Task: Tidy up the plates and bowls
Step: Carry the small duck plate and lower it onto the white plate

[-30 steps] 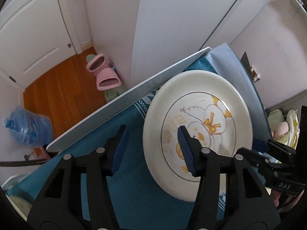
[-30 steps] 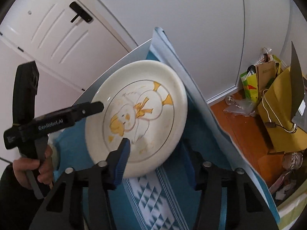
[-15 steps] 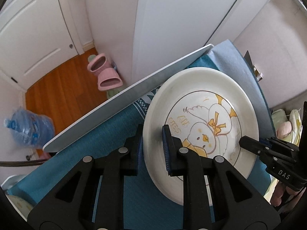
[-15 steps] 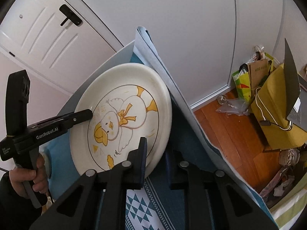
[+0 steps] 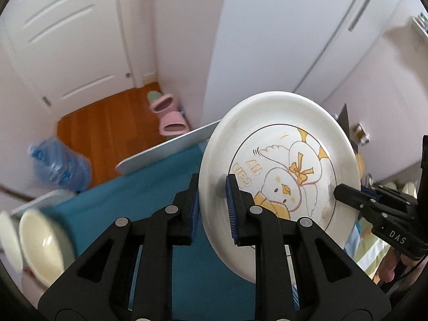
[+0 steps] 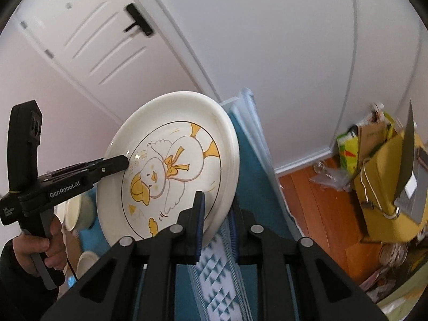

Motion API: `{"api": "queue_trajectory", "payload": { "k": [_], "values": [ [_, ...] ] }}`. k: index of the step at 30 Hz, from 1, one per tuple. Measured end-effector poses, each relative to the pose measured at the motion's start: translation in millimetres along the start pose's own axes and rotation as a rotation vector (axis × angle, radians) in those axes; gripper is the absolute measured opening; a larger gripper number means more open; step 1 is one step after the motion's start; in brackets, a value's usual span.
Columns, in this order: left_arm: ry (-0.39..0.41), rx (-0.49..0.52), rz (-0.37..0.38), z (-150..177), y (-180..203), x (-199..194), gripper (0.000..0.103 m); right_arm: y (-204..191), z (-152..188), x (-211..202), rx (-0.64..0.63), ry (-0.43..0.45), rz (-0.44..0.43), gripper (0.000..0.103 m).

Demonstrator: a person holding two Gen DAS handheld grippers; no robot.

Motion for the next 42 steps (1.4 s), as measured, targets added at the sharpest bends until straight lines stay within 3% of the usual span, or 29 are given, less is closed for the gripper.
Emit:
{"api": "queue_trajectory", "payload": {
  "k": [9, 19, 25, 30, 42],
  "values": [
    [0.087, -0.196, -0.118, 67.6, -23.1, -91.7, 0.016, -61.3, 24.6, -26.6, -0.212, -0.078, -0.113, 0.016],
    [0.089, -0.390, -0.247, 187.4, -58.0, -146.6, 0.016, -129.6, 108.0, -9.5, -0.423, -0.210, -0.212, 0.016],
    [0.023, -0.470, -0.255, 261.3, -70.6, -141.5, 0.016, -149.8, 165.0, 11.5, -0.494, -0.281, -0.203, 0.016],
    [-0.018, -0.493, -0.233, 298.9, -79.3, -126.9, 0.016, -156.2, 193.4, 29.6, -0.524, -0.300, -0.162, 0.016],
    [-0.074, -0.443, -0.205, 314.9, -104.1, -88.3, 0.017, -167.2, 206.6, 46.6, -0.515, -0.261, -0.095, 0.016]
  ]
}}
Point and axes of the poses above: each gripper's, at about its wrist camera, not at the fingertips, and x roughly the way its jaws point, y to its right, z to its underside, the point moved 8 cm from there along x, roughly the way its jaws point, and after that the axes turned 7 degrees about x, right-handed, at the moved point
